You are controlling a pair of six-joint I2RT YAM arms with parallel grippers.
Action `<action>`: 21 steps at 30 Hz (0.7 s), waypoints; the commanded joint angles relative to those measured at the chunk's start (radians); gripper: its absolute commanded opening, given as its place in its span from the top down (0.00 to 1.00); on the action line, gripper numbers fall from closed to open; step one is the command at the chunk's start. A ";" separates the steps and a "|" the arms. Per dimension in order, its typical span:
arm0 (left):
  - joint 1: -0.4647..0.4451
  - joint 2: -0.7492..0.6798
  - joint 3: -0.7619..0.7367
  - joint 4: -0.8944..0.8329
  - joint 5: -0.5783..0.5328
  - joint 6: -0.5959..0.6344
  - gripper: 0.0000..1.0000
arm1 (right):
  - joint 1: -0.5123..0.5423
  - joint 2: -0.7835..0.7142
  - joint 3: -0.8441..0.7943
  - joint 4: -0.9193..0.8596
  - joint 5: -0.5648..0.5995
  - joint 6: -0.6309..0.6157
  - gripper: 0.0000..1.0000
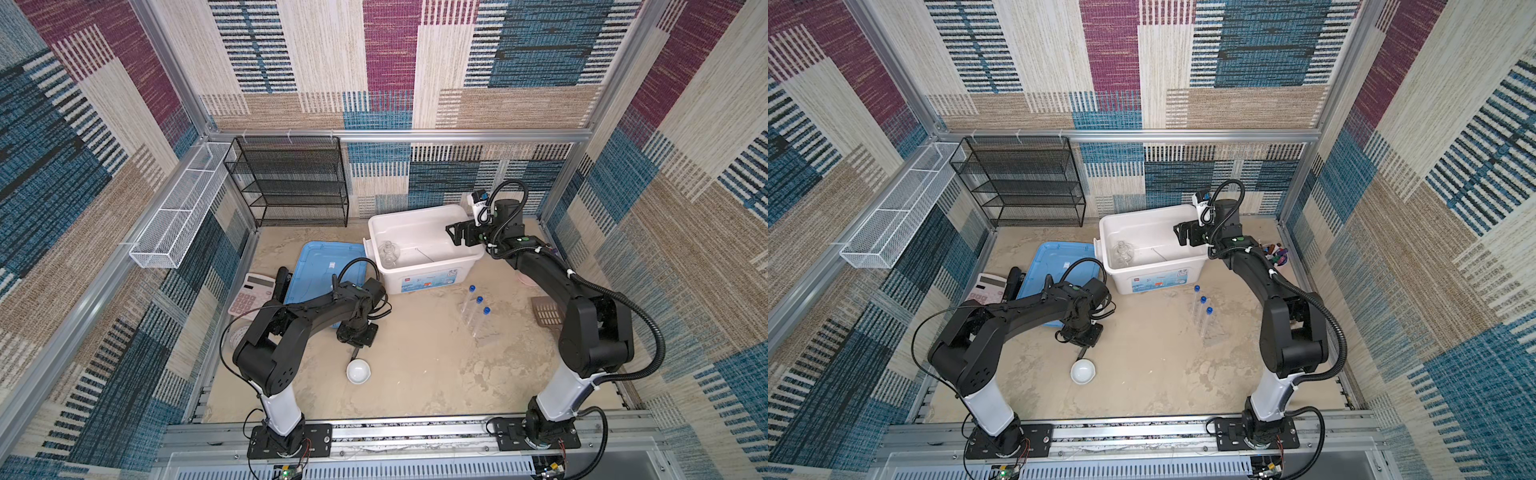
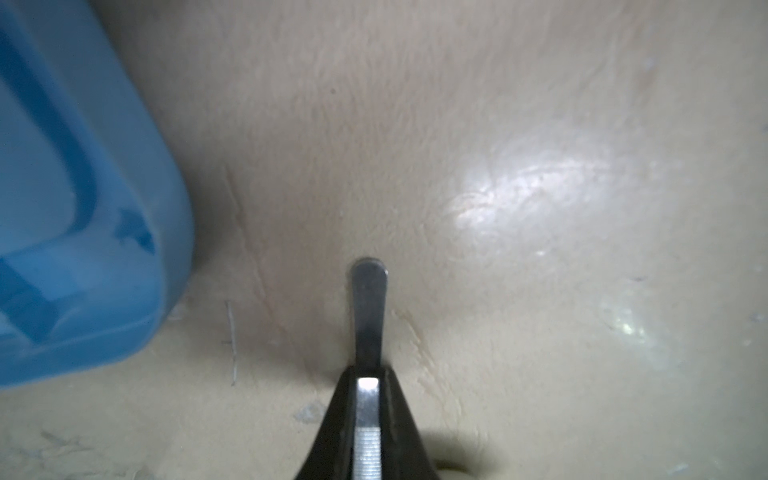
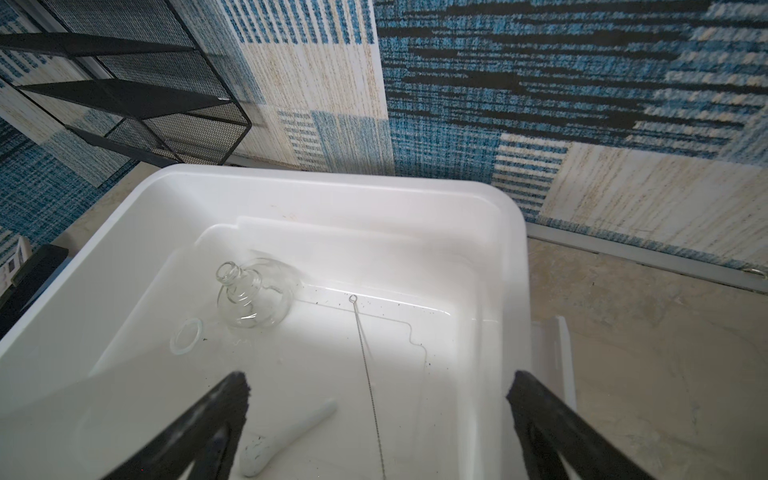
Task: Organize the chemistry lab equipment
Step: 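Close the left gripper on the steel tweezers, then lift the steel tweezers with the left gripper and carry them toward the bin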
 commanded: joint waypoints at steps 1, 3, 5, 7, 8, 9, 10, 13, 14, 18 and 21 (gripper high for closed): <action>-0.004 0.020 0.016 0.071 0.011 0.027 0.86 | -0.002 -0.012 -0.007 0.037 0.000 0.012 0.00; -0.005 0.028 0.029 0.075 0.012 0.030 0.87 | -0.004 -0.014 -0.010 0.037 0.000 0.012 0.00; -0.007 0.036 0.042 0.081 0.016 0.033 0.87 | -0.006 -0.019 -0.015 0.037 0.000 0.012 0.00; -0.010 0.047 0.060 0.084 0.022 0.037 0.87 | -0.008 -0.021 -0.018 0.037 0.000 0.010 0.00; -0.012 0.052 0.070 0.084 0.023 0.040 0.87 | -0.010 -0.024 -0.020 0.038 0.002 0.010 0.00; -0.015 0.057 0.081 0.084 0.025 0.042 0.87 | -0.010 -0.026 -0.022 0.038 0.002 0.010 0.00; -0.021 0.063 0.090 0.084 0.023 0.046 0.87 | -0.013 -0.028 -0.025 0.038 0.000 0.010 0.00; -0.034 0.078 0.121 0.084 0.011 0.057 0.88 | -0.016 -0.035 -0.034 0.040 -0.001 0.013 0.00; -0.037 0.083 0.132 0.085 0.009 0.060 0.88 | -0.017 -0.037 -0.038 0.042 -0.002 0.014 0.00; -0.054 0.100 0.181 0.084 -0.002 0.081 0.89 | -0.019 -0.049 -0.056 0.052 -0.007 0.022 0.00; -0.065 0.105 0.220 0.084 -0.012 0.098 0.89 | -0.021 -0.060 -0.068 0.060 -0.004 0.024 0.00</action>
